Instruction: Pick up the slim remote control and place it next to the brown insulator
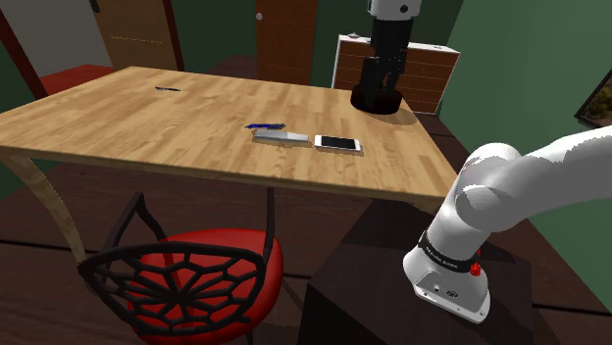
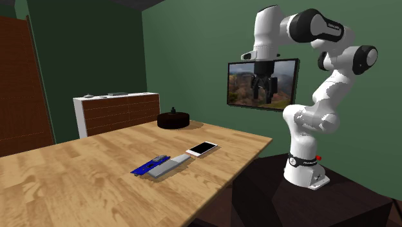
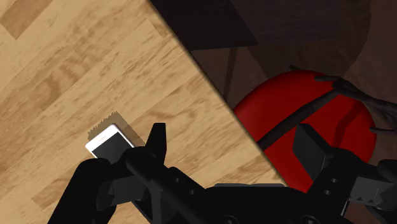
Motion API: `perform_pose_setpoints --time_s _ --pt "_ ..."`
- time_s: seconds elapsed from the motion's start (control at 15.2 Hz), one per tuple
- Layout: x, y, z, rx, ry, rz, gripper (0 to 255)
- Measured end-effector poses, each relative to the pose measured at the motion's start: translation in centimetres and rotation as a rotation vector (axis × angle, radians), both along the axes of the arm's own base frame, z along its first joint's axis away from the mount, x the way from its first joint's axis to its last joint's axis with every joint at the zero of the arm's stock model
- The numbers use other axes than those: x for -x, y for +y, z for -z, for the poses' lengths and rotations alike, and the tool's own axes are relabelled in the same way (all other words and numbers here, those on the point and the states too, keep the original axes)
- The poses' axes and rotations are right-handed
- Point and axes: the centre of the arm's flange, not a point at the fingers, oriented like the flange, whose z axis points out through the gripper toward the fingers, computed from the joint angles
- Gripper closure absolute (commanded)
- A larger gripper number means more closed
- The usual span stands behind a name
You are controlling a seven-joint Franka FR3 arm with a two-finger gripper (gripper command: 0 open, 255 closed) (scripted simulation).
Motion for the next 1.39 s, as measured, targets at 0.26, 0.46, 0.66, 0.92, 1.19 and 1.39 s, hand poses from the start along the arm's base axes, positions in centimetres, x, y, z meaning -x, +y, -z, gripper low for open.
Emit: perform_pose_setpoints --time_s 0.26,0.46,0.66,0.92,1.19,1.39 --pt "-1.9 -1.4 1.6 -0.007 -0.001 -0.038 0" --pt "-4.2 -3.3 3.3 -0.017 -0.006 -0.093 0" --pt "-7.4 -5.1 5.4 -0.026 -0.010 -0.150 0" --pt "-11.5 -6.7 8.4 -0.039 -0.015 -0.226 0" --pt "-15.5 -8.4 11.0 -0.052 -0.021 -0.302 0" --pt "-18.6 -9.4 12.7 -0.062 -0.026 -0.359 0"
